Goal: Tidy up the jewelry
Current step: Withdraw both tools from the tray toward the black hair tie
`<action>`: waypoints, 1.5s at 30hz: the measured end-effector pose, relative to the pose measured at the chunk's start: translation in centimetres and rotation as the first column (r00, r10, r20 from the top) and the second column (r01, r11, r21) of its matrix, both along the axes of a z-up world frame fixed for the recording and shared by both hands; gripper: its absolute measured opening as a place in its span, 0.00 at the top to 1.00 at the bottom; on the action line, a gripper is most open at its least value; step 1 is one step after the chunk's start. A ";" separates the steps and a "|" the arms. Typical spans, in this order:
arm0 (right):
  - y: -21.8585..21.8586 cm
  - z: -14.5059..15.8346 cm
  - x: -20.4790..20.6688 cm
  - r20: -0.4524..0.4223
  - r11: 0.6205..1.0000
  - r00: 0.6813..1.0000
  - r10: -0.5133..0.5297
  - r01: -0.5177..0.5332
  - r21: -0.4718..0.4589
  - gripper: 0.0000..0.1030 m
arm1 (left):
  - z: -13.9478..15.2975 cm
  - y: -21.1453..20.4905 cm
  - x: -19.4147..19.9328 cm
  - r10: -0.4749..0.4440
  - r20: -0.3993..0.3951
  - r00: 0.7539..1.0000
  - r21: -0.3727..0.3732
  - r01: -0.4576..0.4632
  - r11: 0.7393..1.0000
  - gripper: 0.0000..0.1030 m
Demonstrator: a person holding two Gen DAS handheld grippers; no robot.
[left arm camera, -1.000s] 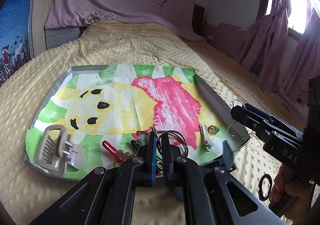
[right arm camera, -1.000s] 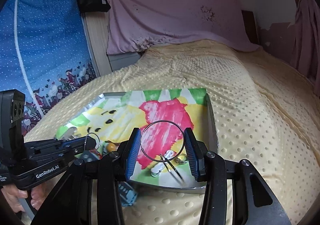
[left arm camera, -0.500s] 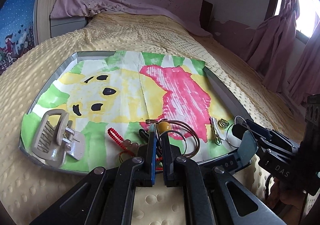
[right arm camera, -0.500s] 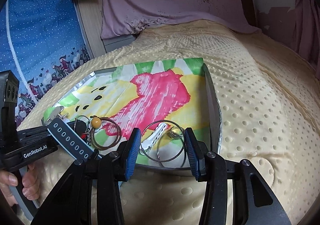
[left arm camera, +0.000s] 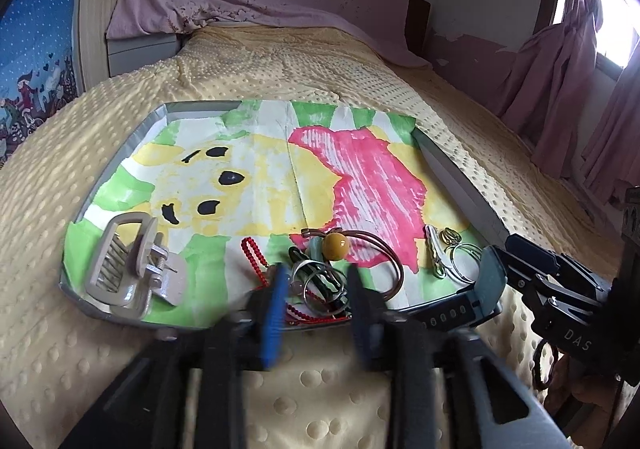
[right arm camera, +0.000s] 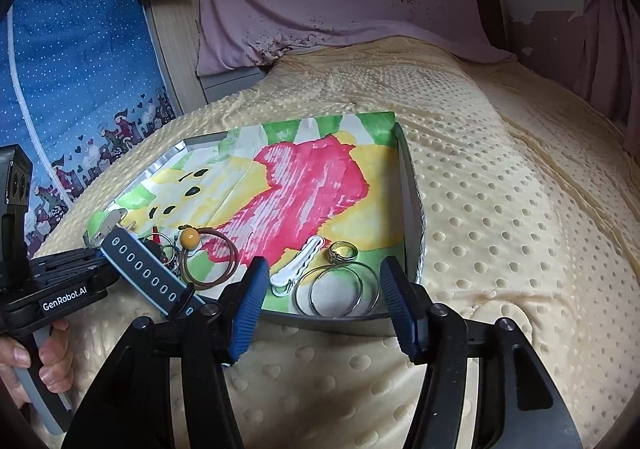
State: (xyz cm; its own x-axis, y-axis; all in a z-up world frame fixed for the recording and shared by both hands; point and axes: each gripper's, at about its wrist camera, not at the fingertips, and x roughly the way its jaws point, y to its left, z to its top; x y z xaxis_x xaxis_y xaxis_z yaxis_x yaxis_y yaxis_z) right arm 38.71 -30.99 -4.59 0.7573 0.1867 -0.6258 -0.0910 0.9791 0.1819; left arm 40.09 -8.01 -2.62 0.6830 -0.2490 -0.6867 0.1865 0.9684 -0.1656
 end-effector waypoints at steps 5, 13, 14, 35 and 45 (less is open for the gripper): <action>-0.2 0.4 -1.0 0.028 1.000 1.000 -0.014 0.014 -0.010 0.48 | 0.6 0.4 -1.4 0.010 0.055 0.998 -0.004 -0.010 1.000 0.35; -1.4 2.6 -5.0 0.145 0.998 0.988 -0.054 0.058 -0.020 0.21 | 2.1 1.7 -5.1 0.049 0.168 0.984 -0.059 -0.040 0.998 0.08; -1.5 3.0 -5.6 0.164 0.998 0.985 -0.055 0.059 -0.020 0.19 | 2.3 1.8 -5.7 0.051 0.182 0.982 -0.063 -0.040 0.997 0.05; -1.1 8.0 -18.7 0.339 0.990 0.932 -0.129 0.143 -0.018 0.07 | 4.1 2.3 -15.9 0.036 0.346 0.938 -0.097 -0.002 0.995 0.00; -2.5 6.2 -21.1 0.295 0.983 0.941 -0.168 0.184 -0.028 0.07 | 3.1 0.5 -15.7 -0.064 0.334 0.941 -0.013 0.073 0.997 0.00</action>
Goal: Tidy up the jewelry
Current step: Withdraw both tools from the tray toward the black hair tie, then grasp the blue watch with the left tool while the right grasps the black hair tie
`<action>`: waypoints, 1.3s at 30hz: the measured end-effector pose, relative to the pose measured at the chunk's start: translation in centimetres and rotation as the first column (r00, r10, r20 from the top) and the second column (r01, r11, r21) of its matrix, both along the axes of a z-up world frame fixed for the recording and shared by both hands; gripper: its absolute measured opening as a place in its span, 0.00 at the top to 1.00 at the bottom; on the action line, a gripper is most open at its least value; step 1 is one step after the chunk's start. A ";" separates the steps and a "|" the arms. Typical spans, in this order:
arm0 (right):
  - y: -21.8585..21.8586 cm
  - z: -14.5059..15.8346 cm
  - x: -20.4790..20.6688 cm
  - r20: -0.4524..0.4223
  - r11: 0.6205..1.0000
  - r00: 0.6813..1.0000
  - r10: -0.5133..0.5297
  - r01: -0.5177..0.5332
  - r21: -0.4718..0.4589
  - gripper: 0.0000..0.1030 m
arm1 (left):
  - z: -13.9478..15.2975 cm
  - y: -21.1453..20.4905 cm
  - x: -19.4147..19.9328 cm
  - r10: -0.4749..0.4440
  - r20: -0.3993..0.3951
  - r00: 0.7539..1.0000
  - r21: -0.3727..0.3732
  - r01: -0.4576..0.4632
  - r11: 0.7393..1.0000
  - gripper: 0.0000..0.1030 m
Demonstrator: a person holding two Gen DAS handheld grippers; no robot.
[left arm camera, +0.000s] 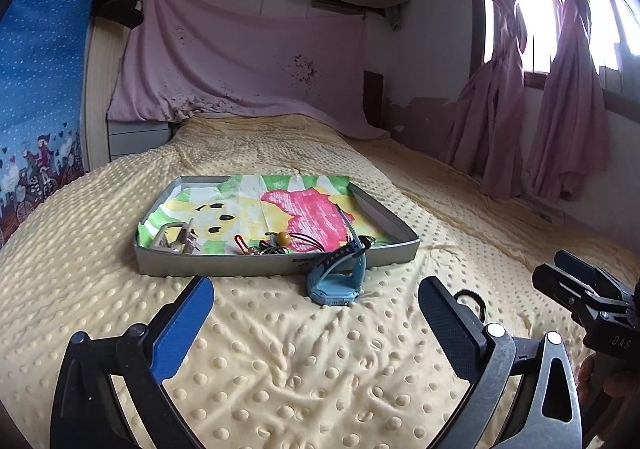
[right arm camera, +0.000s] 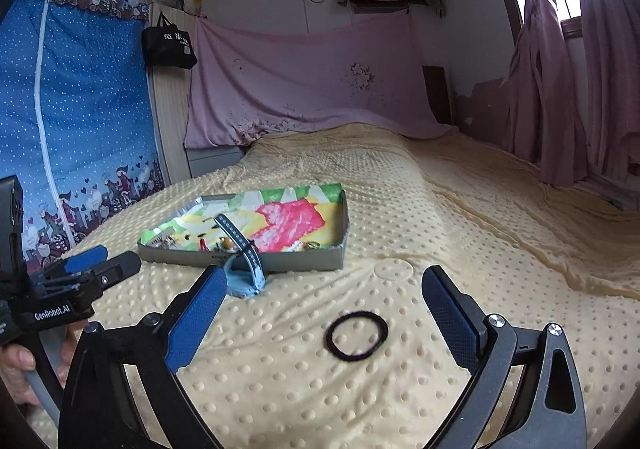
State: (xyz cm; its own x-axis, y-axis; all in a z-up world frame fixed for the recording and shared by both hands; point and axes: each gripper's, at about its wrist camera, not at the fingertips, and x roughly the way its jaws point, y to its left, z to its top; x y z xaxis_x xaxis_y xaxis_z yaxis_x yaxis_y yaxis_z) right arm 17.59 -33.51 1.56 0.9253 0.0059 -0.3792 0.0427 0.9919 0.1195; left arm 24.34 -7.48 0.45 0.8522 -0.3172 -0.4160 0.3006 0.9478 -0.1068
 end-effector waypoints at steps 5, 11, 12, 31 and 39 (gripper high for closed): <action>-0.9 -1.6 0.3 -0.034 1.000 0.999 0.007 -0.008 -0.026 0.07 | -0.6 -0.6 0.5 0.006 -0.004 1.000 -0.007 -0.006 1.000 0.00; -1.5 -2.5 0.9 -0.051 1.000 0.999 -0.014 0.013 -0.021 0.07 | -0.8 -1.3 1.7 -0.002 -0.011 1.000 -0.017 0.002 1.000 0.00; -1.5 -2.7 1.1 -0.061 1.000 0.998 -0.012 0.011 -0.020 0.07 | -0.9 -1.5 2.0 -0.006 -0.015 1.000 -0.011 0.006 1.000 0.00; -1.8 -7.1 6.7 -0.221 0.997 0.973 0.061 -0.049 0.058 0.07 | -4.8 -4.2 9.4 -0.060 -0.243 0.968 0.053 0.075 0.996 0.01; -1.9 -9.0 7.8 -0.287 0.994 0.955 0.074 -0.048 0.096 0.13 | -6.3 -6.4 11.2 -0.043 -0.300 0.953 0.117 0.081 0.990 0.07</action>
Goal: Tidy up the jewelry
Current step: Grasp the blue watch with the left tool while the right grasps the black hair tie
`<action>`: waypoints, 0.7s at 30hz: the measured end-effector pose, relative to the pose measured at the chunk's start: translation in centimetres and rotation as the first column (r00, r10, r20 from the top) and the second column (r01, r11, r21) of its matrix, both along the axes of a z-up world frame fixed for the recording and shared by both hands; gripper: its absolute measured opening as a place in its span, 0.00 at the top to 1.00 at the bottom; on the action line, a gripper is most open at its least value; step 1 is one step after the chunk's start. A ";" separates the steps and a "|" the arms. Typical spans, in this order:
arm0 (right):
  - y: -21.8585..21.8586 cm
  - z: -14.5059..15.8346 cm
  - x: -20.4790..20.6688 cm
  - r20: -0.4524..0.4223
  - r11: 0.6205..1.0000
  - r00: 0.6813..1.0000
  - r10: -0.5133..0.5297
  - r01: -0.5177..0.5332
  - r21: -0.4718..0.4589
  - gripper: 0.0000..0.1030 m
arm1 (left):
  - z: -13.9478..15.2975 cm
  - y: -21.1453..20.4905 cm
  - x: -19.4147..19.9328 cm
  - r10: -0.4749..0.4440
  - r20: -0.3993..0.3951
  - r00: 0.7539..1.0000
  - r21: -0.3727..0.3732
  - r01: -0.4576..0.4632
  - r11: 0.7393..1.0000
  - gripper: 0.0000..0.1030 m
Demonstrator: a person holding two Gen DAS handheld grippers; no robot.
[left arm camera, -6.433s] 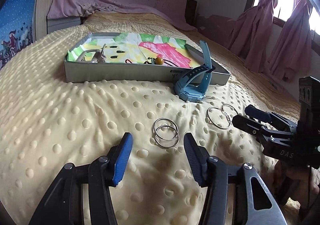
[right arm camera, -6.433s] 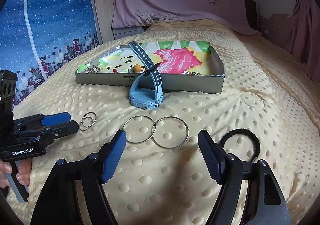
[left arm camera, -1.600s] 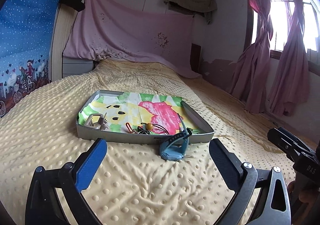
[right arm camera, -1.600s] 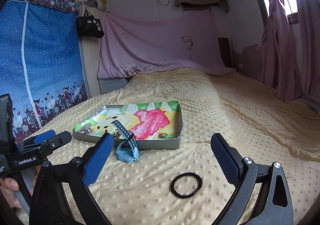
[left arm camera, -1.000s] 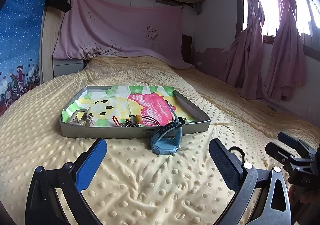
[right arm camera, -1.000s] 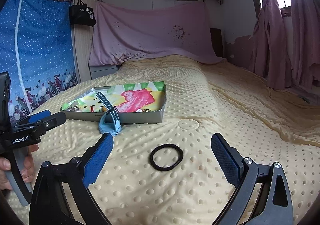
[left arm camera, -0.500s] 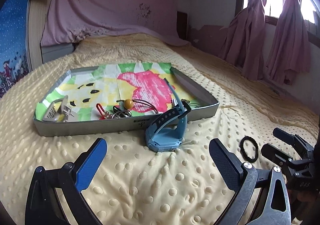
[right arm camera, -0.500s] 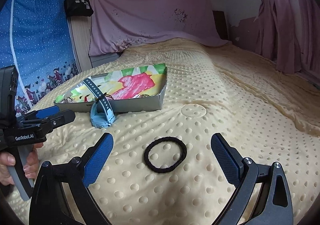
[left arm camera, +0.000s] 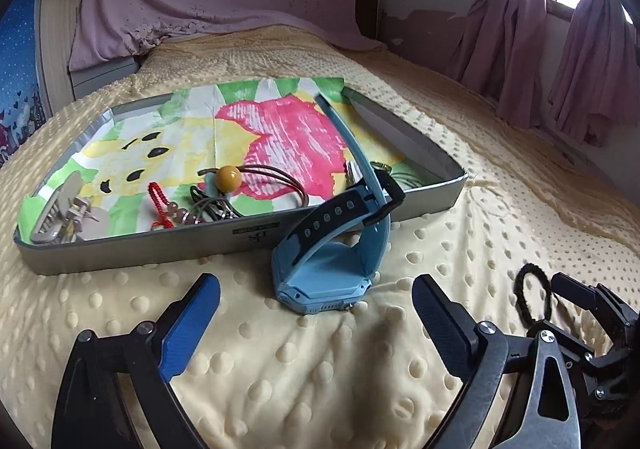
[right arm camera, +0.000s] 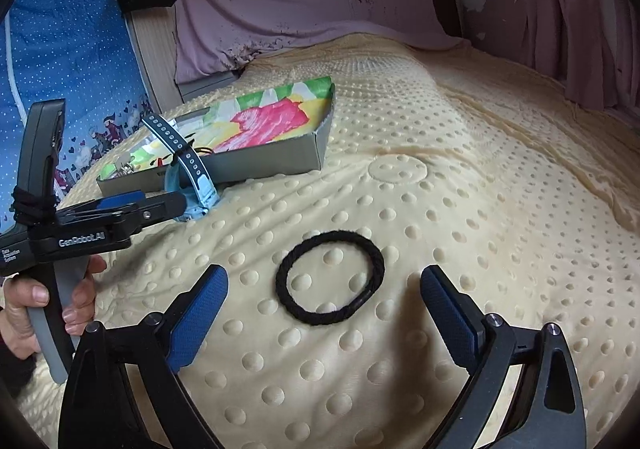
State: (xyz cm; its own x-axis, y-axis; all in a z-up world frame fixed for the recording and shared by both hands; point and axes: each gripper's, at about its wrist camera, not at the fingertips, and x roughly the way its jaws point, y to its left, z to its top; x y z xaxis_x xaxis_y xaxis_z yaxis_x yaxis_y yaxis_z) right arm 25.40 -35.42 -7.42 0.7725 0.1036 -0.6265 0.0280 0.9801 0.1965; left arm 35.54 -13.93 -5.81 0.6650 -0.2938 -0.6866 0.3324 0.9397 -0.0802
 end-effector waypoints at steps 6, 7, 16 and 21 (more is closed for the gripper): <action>-0.2 -0.8 0.4 -0.024 1.000 1.000 -0.003 0.004 0.021 0.21 | -0.5 -1.1 0.6 -0.005 -0.010 1.000 0.018 0.005 1.000 0.17; 0.0 -0.9 0.5 -0.024 1.000 1.000 -0.001 0.002 0.021 0.23 | -0.6 -1.3 0.6 -0.007 -0.012 1.000 0.027 0.008 1.000 0.19; 0.4 -1.2 0.9 -0.038 1.000 0.999 0.012 -0.012 0.012 0.27 | -1.0 -1.6 1.2 0.018 -0.015 1.000 0.025 -0.018 1.000 0.42; 0.4 -1.1 0.8 -0.038 1.000 0.999 0.006 -0.005 0.008 0.32 | -1.0 -1.5 1.0 0.018 -0.005 1.000 0.024 -0.018 1.000 0.43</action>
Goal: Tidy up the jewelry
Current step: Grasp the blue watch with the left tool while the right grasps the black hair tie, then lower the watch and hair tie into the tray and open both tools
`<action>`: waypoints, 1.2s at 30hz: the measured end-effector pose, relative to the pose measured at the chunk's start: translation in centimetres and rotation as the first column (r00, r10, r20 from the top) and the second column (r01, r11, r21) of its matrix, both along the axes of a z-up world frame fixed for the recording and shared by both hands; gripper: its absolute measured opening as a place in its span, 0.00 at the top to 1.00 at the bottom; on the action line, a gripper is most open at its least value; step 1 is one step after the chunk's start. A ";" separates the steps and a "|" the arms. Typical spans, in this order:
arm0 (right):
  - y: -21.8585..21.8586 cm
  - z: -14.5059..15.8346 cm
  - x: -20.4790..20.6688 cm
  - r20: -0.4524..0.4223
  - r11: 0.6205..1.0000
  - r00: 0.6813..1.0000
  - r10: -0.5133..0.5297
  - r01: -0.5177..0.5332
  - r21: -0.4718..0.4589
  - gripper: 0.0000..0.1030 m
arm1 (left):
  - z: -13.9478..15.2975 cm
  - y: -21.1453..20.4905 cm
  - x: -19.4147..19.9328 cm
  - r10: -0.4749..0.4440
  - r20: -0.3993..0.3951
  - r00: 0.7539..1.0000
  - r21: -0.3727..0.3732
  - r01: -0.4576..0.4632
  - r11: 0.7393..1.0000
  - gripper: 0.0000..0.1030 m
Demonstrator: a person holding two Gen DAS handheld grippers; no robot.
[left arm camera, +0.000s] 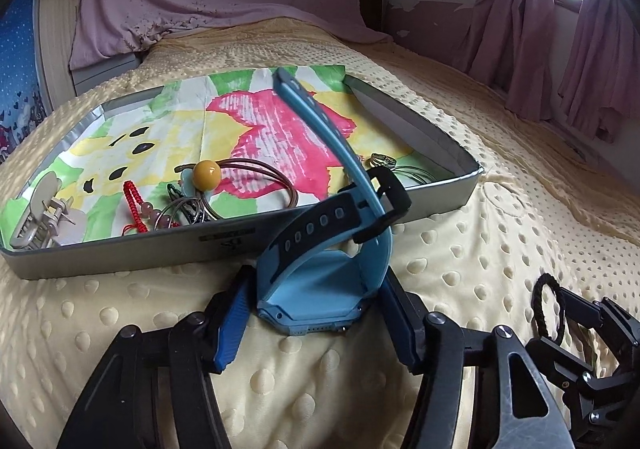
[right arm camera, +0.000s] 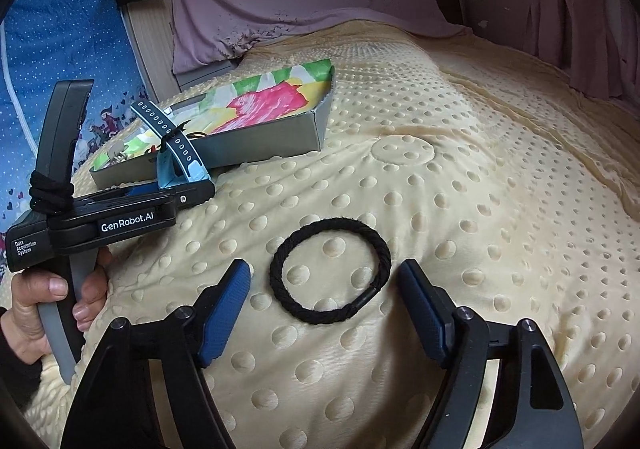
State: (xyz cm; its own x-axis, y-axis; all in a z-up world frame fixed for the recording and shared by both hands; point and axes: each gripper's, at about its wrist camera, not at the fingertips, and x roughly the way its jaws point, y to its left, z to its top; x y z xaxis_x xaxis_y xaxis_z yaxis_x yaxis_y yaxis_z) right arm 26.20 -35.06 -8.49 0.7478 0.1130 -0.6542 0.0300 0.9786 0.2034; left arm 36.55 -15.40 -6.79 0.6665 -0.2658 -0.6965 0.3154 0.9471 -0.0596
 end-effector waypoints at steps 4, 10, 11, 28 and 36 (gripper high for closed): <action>0.1 0.0 -0.1 0.004 1.000 1.000 0.007 -0.007 0.007 0.44 | 0.3 0.1 -0.8 -0.013 0.014 1.000 -0.008 0.013 1.000 0.43; 0.7 0.1 -0.1 0.002 0.999 0.999 0.033 -0.033 0.005 0.61 | 1.1 0.4 -2.2 -0.037 0.030 0.999 -0.019 0.037 0.999 0.43; 0.7 0.1 -0.1 -0.003 0.999 0.999 0.034 -0.034 0.009 0.64 | 1.2 0.4 -2.4 -0.039 0.034 0.999 -0.021 0.040 0.999 0.43; 1.7 1.7 -0.9 0.043 0.996 0.998 0.035 -0.039 0.081 0.86 | 2.9 1.1 -5.0 -0.045 0.060 0.997 -0.012 0.045 0.999 0.43; 1.9 4.1 1.3 0.103 0.993 0.989 0.102 -0.108 0.051 0.86 | 3.9 2.0 -4.5 -0.020 0.052 0.998 0.009 0.019 1.000 0.43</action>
State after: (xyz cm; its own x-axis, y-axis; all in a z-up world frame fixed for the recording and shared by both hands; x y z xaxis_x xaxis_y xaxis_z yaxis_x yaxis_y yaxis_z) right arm 27.50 -33.16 -4.36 0.7913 0.2289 -0.5669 -0.0952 0.9621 0.2555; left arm 32.04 -13.45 -2.92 0.6964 -0.2733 -0.6636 0.3365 0.9411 -0.0344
